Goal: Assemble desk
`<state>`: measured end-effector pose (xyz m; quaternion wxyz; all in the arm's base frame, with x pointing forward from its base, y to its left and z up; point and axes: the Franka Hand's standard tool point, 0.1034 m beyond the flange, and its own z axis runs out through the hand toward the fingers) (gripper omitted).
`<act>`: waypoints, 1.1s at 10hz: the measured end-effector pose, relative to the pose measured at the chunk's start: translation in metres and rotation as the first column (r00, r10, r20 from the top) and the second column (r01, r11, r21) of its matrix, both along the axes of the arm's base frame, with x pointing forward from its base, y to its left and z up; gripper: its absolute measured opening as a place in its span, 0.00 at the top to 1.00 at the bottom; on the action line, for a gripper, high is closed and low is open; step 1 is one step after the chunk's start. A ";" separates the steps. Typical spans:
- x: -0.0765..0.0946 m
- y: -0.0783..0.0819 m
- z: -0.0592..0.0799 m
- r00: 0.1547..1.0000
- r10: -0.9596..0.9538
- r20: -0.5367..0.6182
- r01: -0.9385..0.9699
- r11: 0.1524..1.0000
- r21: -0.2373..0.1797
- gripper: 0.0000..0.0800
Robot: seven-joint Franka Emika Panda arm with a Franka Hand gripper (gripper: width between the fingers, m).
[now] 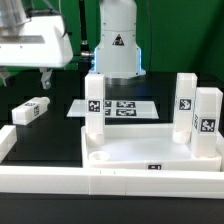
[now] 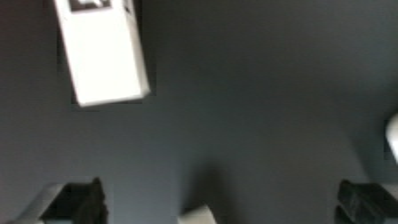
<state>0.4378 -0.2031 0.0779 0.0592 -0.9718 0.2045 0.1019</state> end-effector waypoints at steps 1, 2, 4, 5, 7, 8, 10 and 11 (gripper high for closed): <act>-0.008 0.000 -0.006 0.996 -0.009 -0.085 0.014 0.998 0.059 0.19; -0.003 -0.001 -0.005 0.993 -0.005 -0.122 0.015 0.997 0.080 0.19; -0.006 0.003 -0.008 0.977 0.010 -0.214 0.021 0.990 0.140 0.19; -0.012 0.004 -0.009 0.959 0.026 -0.282 0.025 0.984 0.176 0.19; -0.015 -0.008 -0.021 0.930 0.038 -0.365 0.037 0.980 0.197 0.19; -0.027 -0.010 -0.023 0.890 0.066 -0.451 0.043 0.973 0.228 0.19; -0.029 -0.022 -0.030 0.829 0.145 -0.540 -0.022 0.974 0.227 0.19; -0.030 -0.020 -0.030 0.824 0.145 -0.548 -0.015 0.972 0.234 0.19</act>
Offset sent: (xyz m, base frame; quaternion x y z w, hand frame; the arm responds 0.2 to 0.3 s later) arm 0.0000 0.0000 0.0000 0.0000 -0.1296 0.0000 0.9916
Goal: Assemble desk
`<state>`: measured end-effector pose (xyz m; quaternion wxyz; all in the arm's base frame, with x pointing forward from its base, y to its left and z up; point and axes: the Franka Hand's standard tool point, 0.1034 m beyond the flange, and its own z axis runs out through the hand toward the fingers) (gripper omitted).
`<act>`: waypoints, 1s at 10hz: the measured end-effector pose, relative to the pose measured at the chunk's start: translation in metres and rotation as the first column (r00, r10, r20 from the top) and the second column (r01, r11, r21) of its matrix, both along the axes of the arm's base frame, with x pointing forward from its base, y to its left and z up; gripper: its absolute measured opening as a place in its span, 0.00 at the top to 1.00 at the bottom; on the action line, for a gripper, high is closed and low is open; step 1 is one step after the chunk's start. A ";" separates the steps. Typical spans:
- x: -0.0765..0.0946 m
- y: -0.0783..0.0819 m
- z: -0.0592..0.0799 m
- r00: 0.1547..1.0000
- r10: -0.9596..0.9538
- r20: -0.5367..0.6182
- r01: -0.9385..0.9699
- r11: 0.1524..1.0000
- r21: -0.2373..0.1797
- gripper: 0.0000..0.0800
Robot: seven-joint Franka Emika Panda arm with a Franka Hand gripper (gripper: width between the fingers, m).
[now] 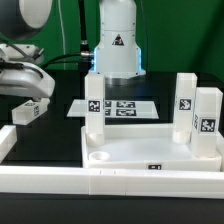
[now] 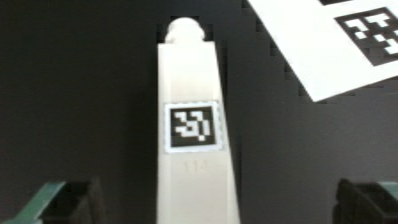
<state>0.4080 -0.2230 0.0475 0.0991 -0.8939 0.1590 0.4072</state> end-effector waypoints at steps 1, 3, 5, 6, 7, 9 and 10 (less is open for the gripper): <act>0.000 -0.001 0.000 1.000 -0.001 0.001 0.001 1.000 -0.001 0.19; -0.001 -0.001 -0.001 1.000 0.004 -0.001 -0.004 1.000 -0.002 0.19; -0.001 -0.013 -0.005 0.987 0.161 -0.017 -0.162 0.986 -0.027 0.19; 0.000 -0.012 -0.006 0.982 0.190 -0.005 -0.190 0.982 -0.013 0.19; -0.001 -0.012 -0.006 0.980 0.196 -0.017 -0.196 0.981 -0.003 0.19; -0.003 -0.011 -0.006 0.985 0.171 -0.034 -0.172 0.985 -0.013 0.19; -0.011 -0.006 0.000 0.984 0.124 -0.130 -0.126 0.992 -0.004 0.19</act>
Offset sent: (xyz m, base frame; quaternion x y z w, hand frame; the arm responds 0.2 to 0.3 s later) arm 0.0013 -0.0232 -0.0038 -0.1694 -0.0342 -0.0990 0.9800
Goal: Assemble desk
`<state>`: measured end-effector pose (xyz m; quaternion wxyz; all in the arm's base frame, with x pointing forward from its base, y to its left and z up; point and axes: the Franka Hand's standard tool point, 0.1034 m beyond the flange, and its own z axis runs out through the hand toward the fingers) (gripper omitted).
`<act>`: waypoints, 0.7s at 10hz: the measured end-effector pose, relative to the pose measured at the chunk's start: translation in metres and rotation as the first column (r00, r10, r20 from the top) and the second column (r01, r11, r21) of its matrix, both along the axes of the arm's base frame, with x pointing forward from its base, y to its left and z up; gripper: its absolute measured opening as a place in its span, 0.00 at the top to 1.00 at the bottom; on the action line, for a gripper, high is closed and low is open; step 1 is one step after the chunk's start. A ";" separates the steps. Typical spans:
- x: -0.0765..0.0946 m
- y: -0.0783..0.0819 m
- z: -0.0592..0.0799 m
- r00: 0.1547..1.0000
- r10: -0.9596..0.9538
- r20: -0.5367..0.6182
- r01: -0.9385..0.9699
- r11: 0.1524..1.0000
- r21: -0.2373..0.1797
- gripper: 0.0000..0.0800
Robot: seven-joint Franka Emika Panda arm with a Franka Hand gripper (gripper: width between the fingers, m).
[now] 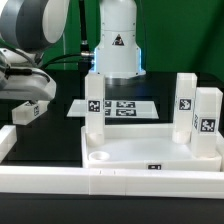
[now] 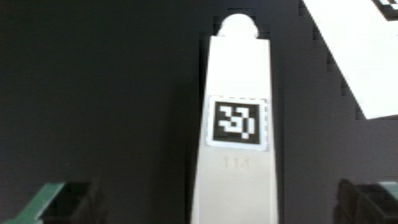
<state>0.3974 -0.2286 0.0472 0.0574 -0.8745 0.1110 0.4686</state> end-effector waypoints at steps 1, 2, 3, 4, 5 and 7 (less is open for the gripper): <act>0.000 -0.001 0.000 0.998 -0.018 -0.066 0.018 1.000 -0.002 0.19; 0.001 -0.002 -0.001 0.992 -0.025 -0.124 0.026 1.000 0.008 0.19; 0.003 -0.005 -0.005 0.991 -0.022 -0.134 0.024 1.000 0.007 0.19; 0.004 -0.006 -0.008 0.992 -0.019 -0.123 0.019 1.000 0.002 0.19; 0.004 -0.006 -0.011 0.993 -0.014 -0.115 0.014 1.000 -0.001 0.19; 0.001 -0.008 -0.024 0.996 -0.004 -0.090 0.003 1.000 -0.012 0.19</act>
Offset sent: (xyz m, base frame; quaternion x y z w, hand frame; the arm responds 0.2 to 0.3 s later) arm 0.0017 -0.0018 -0.0017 0.0160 0.0061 -0.0035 0.9998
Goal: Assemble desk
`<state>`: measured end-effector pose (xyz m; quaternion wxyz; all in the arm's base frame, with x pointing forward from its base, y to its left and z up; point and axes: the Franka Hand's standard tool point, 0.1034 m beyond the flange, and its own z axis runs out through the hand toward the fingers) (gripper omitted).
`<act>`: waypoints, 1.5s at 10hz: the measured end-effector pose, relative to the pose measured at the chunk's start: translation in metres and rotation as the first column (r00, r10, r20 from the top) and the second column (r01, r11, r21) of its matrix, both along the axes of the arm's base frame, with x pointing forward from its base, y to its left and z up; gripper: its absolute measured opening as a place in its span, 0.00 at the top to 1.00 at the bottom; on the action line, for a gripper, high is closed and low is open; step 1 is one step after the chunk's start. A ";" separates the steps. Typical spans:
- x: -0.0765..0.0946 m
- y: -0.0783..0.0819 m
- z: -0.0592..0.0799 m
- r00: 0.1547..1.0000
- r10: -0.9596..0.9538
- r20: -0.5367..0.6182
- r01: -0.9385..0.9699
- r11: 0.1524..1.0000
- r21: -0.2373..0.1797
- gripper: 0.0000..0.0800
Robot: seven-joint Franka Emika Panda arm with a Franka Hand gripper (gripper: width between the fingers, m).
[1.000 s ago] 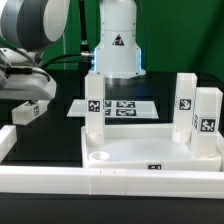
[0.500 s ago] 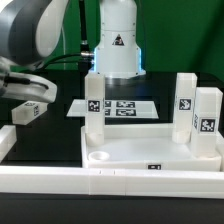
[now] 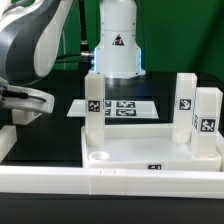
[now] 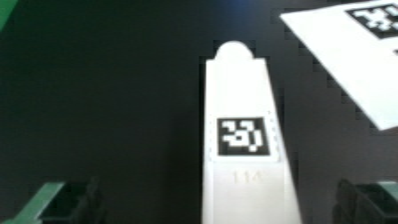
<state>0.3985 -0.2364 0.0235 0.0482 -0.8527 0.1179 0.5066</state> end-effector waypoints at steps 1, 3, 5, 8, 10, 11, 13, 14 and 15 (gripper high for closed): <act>-0.002 0.001 -0.005 1.000 0.004 0.006 -0.004 1.000 -0.001 0.19; -0.002 0.002 -0.007 1.000 0.006 0.008 -0.006 1.000 -0.001 0.19; -0.002 0.002 -0.007 1.000 0.007 0.008 -0.007 1.000 -0.001 0.33; -0.002 0.002 -0.007 1.000 0.007 0.007 -0.007 1.000 0.000 0.64; -0.001 0.003 -0.007 1.000 0.010 0.007 -0.010 1.000 0.000 0.64; 0.001 0.004 -0.005 1.000 0.016 0.010 -0.016 1.000 0.001 0.64; 0.011 0.016 0.021 1.000 0.018 0.010 -0.018 1.000 0.013 0.64; 0.016 0.025 0.040 1.000 -0.002 -0.004 0.002 1.000 -0.001 0.64; 0.022 0.032 0.053 1.000 -0.017 -0.013 0.017 1.000 -0.016 0.64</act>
Offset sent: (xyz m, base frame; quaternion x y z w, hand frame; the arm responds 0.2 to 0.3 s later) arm 0.0037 0.0060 -0.0006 0.0089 -0.0016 0.0101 0.9999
